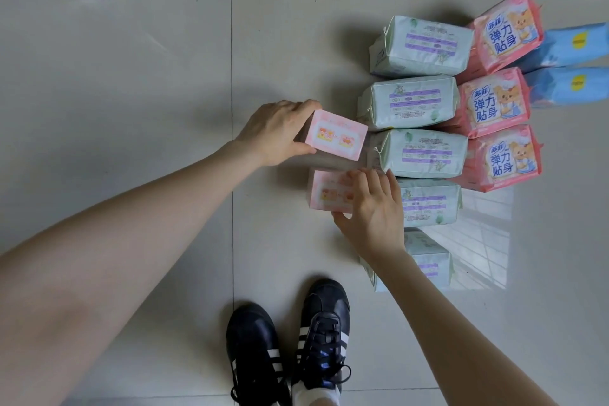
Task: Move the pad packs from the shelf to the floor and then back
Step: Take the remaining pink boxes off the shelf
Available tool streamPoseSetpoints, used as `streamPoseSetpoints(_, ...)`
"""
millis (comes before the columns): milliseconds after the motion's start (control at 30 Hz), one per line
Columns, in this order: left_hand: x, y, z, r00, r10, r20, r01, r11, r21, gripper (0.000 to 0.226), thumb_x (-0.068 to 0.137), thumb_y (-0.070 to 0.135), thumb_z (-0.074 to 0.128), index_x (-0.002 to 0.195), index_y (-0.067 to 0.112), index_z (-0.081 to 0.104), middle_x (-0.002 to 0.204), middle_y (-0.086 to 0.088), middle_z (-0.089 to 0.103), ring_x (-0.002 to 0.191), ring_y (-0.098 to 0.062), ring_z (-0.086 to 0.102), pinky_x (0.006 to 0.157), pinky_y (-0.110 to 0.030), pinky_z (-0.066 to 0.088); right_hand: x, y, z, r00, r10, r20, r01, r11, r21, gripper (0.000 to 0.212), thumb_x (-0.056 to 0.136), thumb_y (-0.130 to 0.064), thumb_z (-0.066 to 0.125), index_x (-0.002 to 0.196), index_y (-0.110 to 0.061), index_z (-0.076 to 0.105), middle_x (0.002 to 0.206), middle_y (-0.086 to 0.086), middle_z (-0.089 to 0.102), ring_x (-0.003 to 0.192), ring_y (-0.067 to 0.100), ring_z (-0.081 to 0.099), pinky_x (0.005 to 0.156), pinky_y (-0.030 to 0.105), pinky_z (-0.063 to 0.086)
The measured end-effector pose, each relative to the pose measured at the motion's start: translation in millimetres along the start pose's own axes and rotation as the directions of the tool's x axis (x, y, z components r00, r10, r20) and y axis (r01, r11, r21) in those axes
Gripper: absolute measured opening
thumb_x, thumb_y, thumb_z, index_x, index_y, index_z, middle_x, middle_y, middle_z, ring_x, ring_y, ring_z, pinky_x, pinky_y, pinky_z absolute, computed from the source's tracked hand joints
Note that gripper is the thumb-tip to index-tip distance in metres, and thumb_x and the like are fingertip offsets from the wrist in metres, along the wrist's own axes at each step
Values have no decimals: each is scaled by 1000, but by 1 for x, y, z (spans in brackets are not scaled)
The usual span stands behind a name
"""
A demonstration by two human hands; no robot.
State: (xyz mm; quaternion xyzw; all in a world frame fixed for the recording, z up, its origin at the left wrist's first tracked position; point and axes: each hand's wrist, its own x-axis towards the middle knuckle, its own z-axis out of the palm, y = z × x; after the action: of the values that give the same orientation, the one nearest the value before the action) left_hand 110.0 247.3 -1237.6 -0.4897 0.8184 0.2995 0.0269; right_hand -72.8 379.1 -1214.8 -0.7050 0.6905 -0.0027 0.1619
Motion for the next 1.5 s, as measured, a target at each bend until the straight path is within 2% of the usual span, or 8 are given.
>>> streamPoseSetpoints(267, -46, 17, -47, 990, -133, -42, 131, 990, -43, 66, 80, 42, 75, 131, 13, 45, 121, -7, 63, 104, -35, 56, 75, -39, 45, -23, -10, -59, 998, 35, 42, -38, 997, 60, 52, 57, -23, 82, 101, -4, 63, 93, 11, 62, 88, 35, 59, 94, 46, 46)
streamPoseSetpoints(467, -86, 48, -108, 969, -241, -56, 234, 966, -108, 63, 80, 43, 74, 128, 14, 45, 123, -4, 63, 105, -33, 58, 78, -43, 49, -34, -17, -133, 998, 45, 37, -49, 991, 123, 48, 61, -25, 78, 103, -6, 63, 93, 9, 62, 88, 34, 58, 83, 43, 45)
streamPoseSetpoints(767, -152, 108, -220, 936, -334, -114, 299, 921, -249, 57, 79, 40, 76, 124, 20, 47, 128, 8, 60, 115, -24, 58, 83, -43, 50, -43, -30, -270, 999, -12, 35, 6, 987, 162, 56, 63, -31, 80, 111, -9, 61, 106, 7, 60, 100, 31, 55, 86, 40, 41)
streamPoseSetpoints(867, -172, 124, -256, 932, -340, -125, 296, 914, -278, 57, 78, 40, 77, 123, 23, 47, 128, 8, 61, 118, -21, 57, 83, -37, 48, -48, -40, -311, 1000, -12, -6, 13, 986, 166, 57, 63, -34, 80, 110, -11, 60, 107, 5, 60, 99, 29, 55, 82, 39, 42)
streamPoseSetpoints(1100, -224, 160, -345, 923, -351, -159, 290, 904, -314, 56, 75, 44, 78, 119, 28, 49, 123, 9, 63, 117, -16, 58, 89, -35, 46, -64, -68, -408, 998, -12, -56, 23, 980, 196, 56, 61, -35, 81, 108, -12, 61, 105, 5, 60, 99, 31, 53, 81, 37, 38)
streamPoseSetpoints(1300, -274, 194, -435, 924, -324, -205, 237, 903, -358, 55, 71, 44, 81, 116, 31, 52, 111, 9, 63, 103, -10, 59, 91, -33, 46, -79, -101, -513, 996, -62, -60, 76, 960, 271, 71, 56, -50, 85, 111, -13, 61, 105, 3, 60, 105, 26, 53, 87, 39, 42)
streamPoseSetpoints(1400, -300, 216, -487, 924, -298, -239, 196, 907, -373, 54, 70, 46, 80, 116, 33, 54, 108, 11, 63, 102, -9, 60, 90, -31, 45, -87, -122, -575, 994, -99, -39, 106, 950, 295, 80, 49, -67, 72, 112, -18, 60, 103, -3, 57, 102, 20, 53, 89, 38, 43)
streamPoseSetpoints(1500, -327, 240, -541, 921, -276, -273, 169, 918, -359, 56, 69, 52, 79, 117, 34, 57, 107, 13, 64, 101, -5, 60, 84, -25, 43, -94, -145, -638, 988, -152, -27, 153, 941, 301, 83, 49, -71, 67, 115, -21, 57, 104, -7, 55, 98, 16, 53, 89, 39, 45)
